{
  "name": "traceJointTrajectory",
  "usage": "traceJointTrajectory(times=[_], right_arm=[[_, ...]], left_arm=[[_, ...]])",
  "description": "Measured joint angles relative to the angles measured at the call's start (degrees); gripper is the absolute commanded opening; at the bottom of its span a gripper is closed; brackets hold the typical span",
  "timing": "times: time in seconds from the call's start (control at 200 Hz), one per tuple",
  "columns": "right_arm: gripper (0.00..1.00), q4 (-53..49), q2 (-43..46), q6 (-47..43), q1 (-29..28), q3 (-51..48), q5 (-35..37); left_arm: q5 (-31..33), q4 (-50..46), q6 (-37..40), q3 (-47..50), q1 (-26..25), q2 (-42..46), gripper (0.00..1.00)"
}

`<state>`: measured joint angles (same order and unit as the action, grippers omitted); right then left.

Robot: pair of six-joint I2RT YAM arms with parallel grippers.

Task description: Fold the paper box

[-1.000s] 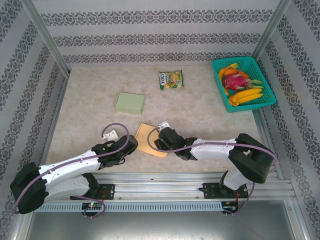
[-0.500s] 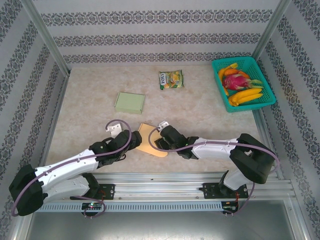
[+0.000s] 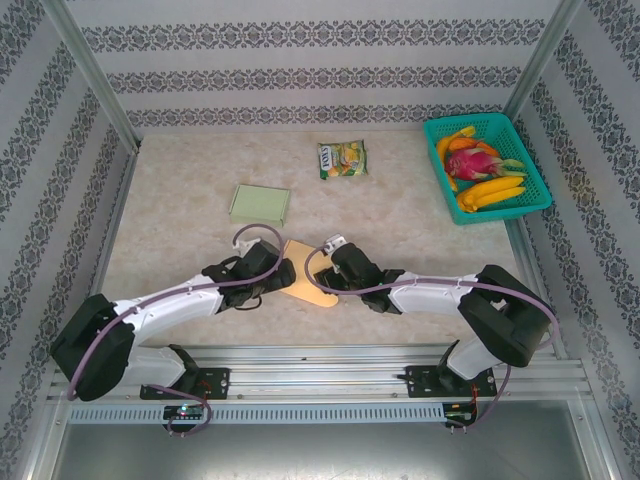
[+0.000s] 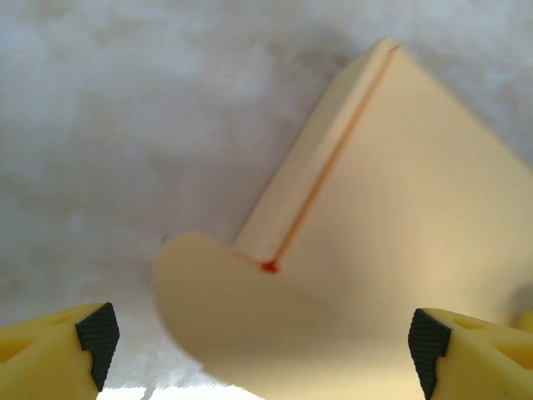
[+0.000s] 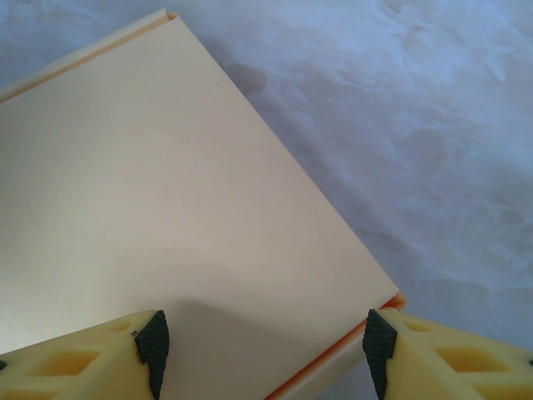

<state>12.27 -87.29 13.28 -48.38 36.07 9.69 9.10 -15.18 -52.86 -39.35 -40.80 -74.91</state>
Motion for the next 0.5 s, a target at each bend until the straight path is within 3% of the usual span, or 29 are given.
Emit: traceJointTrajectory(times=[0.21,0.505], right_arm=[[0.65,1.51,0.02,0.0,1.05,-0.63,-1.25],[0.65,3.48,0.02,0.0,1.79,-1.55,-2.14]], left_arm=[[3.02,-0.26,4.07,-7.13,0.15,-6.45,1.0],[3.13,-1.57,3.48,-12.37,0.79,-17.66,0.99]])
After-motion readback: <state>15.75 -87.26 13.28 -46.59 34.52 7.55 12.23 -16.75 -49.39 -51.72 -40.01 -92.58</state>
